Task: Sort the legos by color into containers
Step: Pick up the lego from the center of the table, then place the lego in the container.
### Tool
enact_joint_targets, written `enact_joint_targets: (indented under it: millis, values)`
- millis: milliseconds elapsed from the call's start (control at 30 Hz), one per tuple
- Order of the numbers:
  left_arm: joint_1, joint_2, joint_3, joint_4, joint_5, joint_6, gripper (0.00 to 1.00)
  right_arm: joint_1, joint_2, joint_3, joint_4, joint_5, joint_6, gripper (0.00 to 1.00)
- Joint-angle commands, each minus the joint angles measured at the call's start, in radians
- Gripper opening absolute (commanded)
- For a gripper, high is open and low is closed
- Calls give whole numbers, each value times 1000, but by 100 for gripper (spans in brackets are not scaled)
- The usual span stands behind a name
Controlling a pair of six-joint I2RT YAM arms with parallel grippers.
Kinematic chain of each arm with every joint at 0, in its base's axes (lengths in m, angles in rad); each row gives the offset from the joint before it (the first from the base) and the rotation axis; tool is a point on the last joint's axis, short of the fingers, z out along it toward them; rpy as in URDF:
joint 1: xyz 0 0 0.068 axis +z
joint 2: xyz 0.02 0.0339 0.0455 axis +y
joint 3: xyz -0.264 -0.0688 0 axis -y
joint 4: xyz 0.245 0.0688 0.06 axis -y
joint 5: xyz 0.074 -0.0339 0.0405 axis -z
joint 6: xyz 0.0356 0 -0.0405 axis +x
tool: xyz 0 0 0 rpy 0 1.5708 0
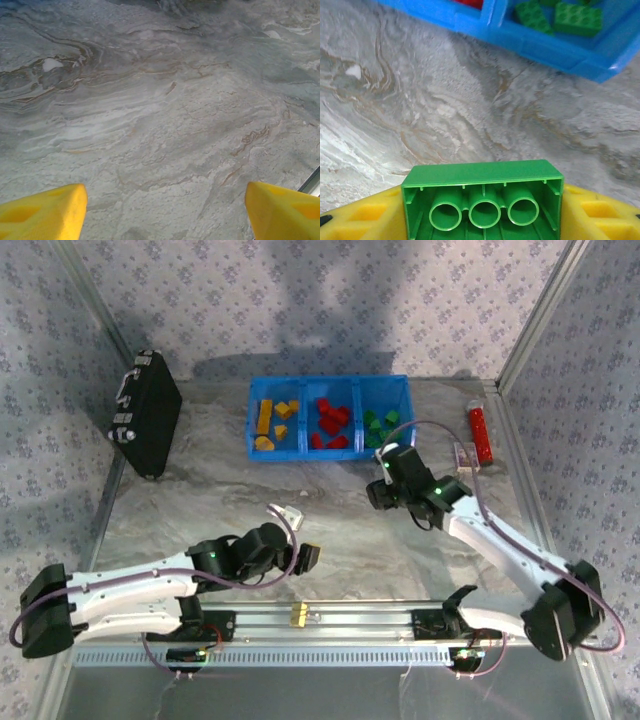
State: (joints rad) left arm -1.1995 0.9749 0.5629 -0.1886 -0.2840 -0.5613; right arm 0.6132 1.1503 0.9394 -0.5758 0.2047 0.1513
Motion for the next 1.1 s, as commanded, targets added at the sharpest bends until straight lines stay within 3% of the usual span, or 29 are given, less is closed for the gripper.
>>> enact_joint_targets:
  millis: [0, 233, 433, 833, 1067]
  values:
    - [-21, 36, 51, 57, 8, 34, 83, -7, -100, -19, -64, 78, 55, 47]
    - [-72, 67, 68, 142, -1, 92, 83, -84, -185, 21, -81, 59, 63, 48]
    - [-89, 61, 74, 166, -7, 128, 83, -234, -91, 125, -34, -40, 56, 48]
    - [-93, 21, 74, 124, -23, 129, 83, -308, 274, 489, -7, -90, 13, 47]
    - [-96, -9, 74, 92, -35, 123, 83, -340, 618, 832, -89, -119, 13, 49]
